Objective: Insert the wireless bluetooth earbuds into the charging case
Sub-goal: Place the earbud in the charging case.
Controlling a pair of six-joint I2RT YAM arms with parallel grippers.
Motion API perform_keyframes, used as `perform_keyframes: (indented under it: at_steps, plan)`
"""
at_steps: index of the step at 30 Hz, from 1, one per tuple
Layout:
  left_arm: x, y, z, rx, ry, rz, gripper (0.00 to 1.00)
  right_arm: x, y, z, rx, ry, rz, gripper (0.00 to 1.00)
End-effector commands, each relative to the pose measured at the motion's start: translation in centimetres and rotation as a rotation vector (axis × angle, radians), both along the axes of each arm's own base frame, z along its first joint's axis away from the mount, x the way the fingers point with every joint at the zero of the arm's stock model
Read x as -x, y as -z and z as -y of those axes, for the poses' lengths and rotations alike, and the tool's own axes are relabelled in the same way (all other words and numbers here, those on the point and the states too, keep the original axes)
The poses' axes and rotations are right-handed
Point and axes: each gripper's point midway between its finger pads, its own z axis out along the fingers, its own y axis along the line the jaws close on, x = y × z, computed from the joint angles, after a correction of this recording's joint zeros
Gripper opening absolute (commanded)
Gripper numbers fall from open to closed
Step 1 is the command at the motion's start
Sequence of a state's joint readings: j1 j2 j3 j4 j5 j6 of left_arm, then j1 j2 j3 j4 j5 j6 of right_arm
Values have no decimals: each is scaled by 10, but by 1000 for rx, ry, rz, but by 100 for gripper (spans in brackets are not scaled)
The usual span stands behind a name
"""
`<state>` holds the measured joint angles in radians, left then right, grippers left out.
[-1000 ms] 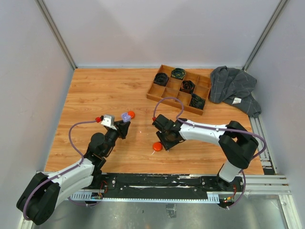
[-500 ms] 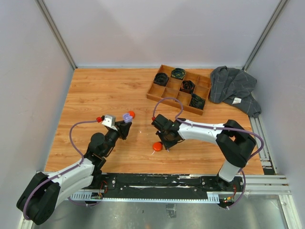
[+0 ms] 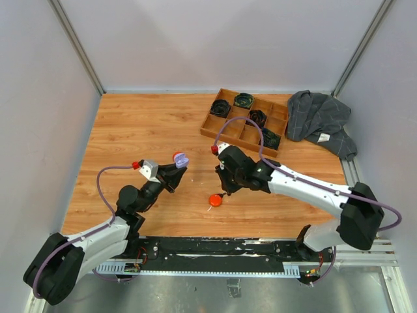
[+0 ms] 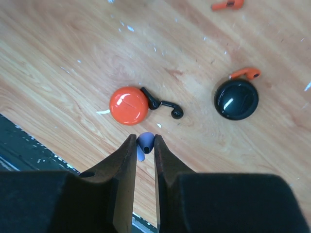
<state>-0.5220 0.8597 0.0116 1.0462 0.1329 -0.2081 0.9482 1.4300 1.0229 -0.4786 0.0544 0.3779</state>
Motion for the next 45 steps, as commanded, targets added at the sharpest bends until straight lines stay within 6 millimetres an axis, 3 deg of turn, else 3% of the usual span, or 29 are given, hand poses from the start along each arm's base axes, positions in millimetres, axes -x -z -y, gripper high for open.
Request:
perform_keyframes:
  at_steps: [1, 8, 16, 23, 32, 39, 45]
  plan:
    - [20, -28, 11, 20, 113, 159, 0, -17, -60, -17, -134, -53, 165, 13]
    - [40, -49, 25, 24, 241, 269, 0, -22, -127, -40, -300, -147, 313, 13]
    - [58, -66, 34, 37, 334, 357, 0, -7, -194, -61, -540, -268, 448, 13]
    - [71, -79, 40, 69, 417, 382, 0, 16, -227, -73, -728, -370, 569, 13]
    - [81, -92, 43, 119, 475, 380, 0, 37, -230, -93, -812, -476, 622, 15]
    - [84, -95, 43, 138, 491, 369, 0, 41, -231, -102, -836, -496, 636, 15]
    - [86, -100, 42, 158, 490, 370, 0, 40, -220, -106, -815, -498, 627, 15]
